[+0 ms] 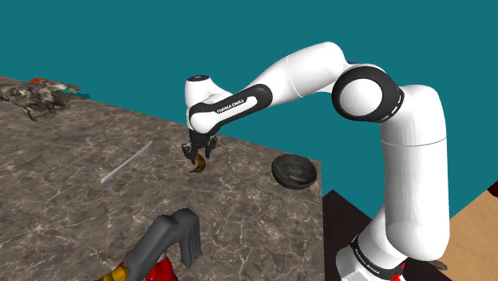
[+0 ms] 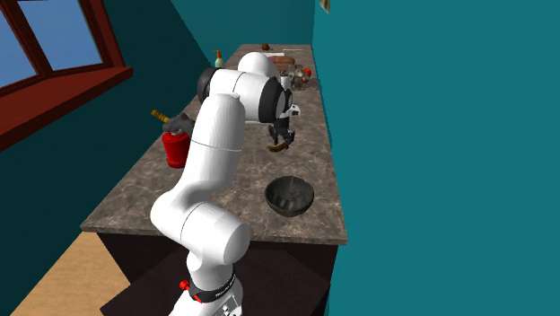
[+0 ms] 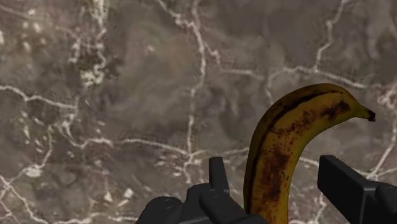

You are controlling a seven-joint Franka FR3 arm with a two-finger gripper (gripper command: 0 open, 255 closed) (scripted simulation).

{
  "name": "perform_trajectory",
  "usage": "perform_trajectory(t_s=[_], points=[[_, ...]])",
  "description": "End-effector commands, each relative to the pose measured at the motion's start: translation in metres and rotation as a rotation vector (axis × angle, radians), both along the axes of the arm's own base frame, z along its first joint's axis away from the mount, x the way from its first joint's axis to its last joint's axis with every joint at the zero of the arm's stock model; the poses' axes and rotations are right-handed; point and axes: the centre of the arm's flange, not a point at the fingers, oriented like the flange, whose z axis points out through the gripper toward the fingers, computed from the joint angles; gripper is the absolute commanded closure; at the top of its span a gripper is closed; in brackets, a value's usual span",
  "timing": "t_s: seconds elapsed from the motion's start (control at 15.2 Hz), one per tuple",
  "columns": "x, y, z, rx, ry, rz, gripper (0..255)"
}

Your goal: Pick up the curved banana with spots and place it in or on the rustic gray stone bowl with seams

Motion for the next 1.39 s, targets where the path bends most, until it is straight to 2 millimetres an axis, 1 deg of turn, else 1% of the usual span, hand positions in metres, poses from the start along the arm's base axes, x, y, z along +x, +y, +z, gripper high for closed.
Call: perform_trajectory(t_s=[0.0,0.53,1.32], points=[[0.0,0.0,0.0,0.0,0.0,0.0,255],[0.0,0.0,0.0,0.0,0.0,0.0,255],[0.0,0.0,0.063,0.0,0.0,0.0,255]])
